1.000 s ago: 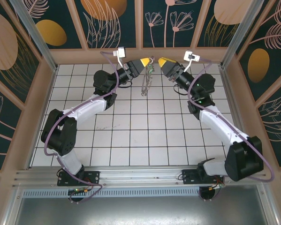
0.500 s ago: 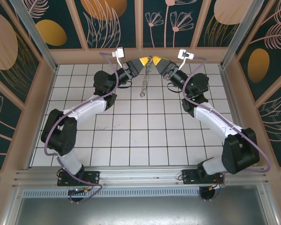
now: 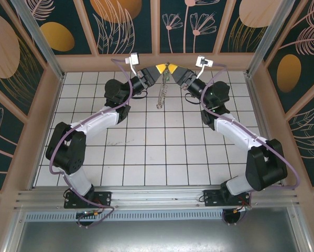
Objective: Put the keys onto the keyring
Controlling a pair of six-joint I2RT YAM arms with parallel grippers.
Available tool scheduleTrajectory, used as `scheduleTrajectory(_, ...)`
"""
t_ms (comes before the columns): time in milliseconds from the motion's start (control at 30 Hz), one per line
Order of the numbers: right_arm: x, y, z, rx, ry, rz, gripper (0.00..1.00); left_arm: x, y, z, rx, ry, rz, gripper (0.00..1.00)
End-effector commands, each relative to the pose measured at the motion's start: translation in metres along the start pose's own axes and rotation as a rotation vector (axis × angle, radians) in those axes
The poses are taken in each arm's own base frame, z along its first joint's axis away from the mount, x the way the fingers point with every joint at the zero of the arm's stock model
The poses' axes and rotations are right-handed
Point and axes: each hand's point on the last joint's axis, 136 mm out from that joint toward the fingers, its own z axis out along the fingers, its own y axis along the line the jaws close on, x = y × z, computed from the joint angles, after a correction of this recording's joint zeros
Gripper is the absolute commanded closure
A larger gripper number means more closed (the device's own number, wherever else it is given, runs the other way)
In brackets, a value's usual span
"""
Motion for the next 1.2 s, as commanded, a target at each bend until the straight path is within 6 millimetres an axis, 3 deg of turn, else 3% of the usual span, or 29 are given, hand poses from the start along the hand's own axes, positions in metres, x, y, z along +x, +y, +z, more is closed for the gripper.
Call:
scheduleTrajectory(0, -0.014, 0.022, 0.007, -0.076, -0.043, -0.027, 0.66, -0.009, -0.028, -0.001, 0.076, -0.038, 0.040, 1.00)
scheduleTrajectory(333, -0.012, 0.017, 0.012, -0.079, -0.032, -0.020, 0.68, -0.008, -0.029, -0.001, 0.080, -0.035, 0.040, 1.00)
scheduleTrajectory(567, -0.011, 0.016, 0.015, -0.088, -0.017, -0.019, 0.84, -0.008, -0.027, -0.002, 0.077, -0.034, 0.040, 1.00)
scheduleTrajectory(767, -0.008, 0.015, 0.017, -0.089, -0.001, -0.016, 0.84, -0.007, -0.027, -0.001, 0.078, -0.035, 0.038, 1.00)
scheduleTrajectory(933, -0.004, 0.012, 0.018, -0.082, 0.020, -0.020, 1.00, -0.007, -0.024, -0.001, 0.073, -0.035, 0.037, 1.00)
scheduleTrajectory(1167, -0.008, 0.008, 0.015, -0.058, 0.026, -0.048, 1.00, -0.007, -0.024, 0.000, 0.070, -0.030, 0.042, 1.00)
